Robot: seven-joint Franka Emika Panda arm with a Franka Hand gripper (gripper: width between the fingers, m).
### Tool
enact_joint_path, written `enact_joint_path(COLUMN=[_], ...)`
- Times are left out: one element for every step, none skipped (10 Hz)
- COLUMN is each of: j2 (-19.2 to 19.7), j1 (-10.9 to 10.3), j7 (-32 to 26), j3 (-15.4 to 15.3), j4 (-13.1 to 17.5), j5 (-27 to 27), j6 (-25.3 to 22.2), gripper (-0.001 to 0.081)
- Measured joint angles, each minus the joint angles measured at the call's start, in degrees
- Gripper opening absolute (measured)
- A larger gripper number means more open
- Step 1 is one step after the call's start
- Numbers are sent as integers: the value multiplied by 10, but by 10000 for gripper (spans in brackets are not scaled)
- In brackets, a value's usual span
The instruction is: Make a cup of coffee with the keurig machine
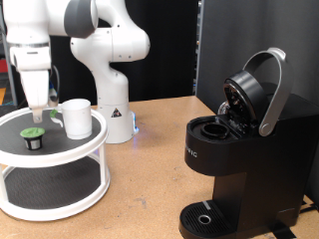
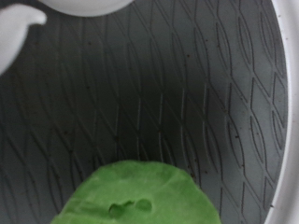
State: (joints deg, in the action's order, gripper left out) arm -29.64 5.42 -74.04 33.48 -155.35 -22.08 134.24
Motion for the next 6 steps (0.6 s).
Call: enact_joint_path(j2=[15,27,37,45,51,58], j1=[-2,-7,-12,-16,-20,-21], j7=[-3,-17,-34,-45,-53,-55], j3=[2,6,11,16,20,21], j4=[-2,-3,-3,-3,-3,-3], j5=[0,1,4,8,14,18], j6=[18,29,36,41,44,48], gripper=[807,807,807,807,807,807])
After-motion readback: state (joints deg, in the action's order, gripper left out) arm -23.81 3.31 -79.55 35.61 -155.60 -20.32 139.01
